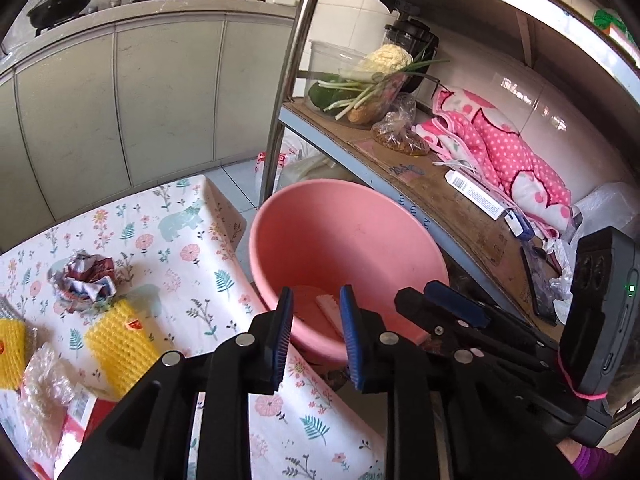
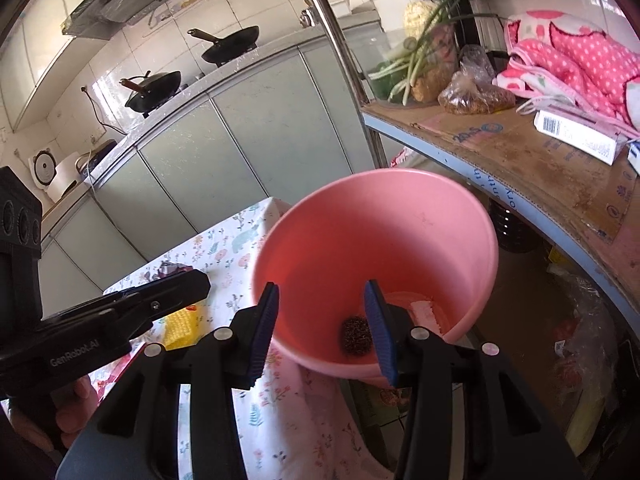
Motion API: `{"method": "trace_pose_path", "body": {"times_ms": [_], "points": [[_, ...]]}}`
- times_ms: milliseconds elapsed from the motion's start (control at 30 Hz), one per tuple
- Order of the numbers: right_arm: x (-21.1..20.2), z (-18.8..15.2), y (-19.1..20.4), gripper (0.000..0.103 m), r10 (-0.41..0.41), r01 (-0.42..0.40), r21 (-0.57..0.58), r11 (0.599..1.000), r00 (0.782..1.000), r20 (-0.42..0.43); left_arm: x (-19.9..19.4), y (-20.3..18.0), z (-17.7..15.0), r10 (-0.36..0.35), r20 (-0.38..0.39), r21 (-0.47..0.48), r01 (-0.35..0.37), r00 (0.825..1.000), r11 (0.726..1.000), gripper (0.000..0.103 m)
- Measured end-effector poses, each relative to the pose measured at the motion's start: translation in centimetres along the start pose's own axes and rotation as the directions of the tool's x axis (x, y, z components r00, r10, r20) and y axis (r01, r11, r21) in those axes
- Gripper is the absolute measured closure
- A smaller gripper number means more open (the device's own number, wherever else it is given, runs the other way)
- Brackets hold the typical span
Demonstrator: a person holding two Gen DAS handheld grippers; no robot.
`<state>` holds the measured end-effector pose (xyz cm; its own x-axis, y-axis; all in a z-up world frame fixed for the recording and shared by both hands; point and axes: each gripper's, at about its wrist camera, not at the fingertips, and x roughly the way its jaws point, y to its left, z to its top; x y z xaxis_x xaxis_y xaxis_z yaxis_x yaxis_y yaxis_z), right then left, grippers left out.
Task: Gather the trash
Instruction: 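Move both tools back from the basin to the table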
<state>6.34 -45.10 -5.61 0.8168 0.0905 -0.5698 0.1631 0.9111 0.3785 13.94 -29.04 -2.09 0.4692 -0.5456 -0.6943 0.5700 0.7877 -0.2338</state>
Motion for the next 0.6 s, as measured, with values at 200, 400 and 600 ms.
{"method": "trace_pose_path", "body": {"times_ms": [200,400,600], "points": [[-2.2,-1.3,3.6,0.058,0.021,-0.019,-0.051,0.999,0.999,0.048,-4.2,1.3,-1.9,0.067,0.06,0.001,-0.067,0.996,0.998,0.08],[-2.7,-3.4,7.3,0.058,0.081,-0.079,-0.062,0.995,0.996,0.025,-8.1,2.9,-4.4,0.146,0.083,-0.021,-0.145,0.986,0.989,0.079],[-3.0,-5.0,10.6,0.058,0.096,-0.096,-0.131,0.987,0.995,-0.007,-11.0,4.7,-6.8,0.175,0.092,-0.044,-0.172,0.98,0.984,0.073]]}}
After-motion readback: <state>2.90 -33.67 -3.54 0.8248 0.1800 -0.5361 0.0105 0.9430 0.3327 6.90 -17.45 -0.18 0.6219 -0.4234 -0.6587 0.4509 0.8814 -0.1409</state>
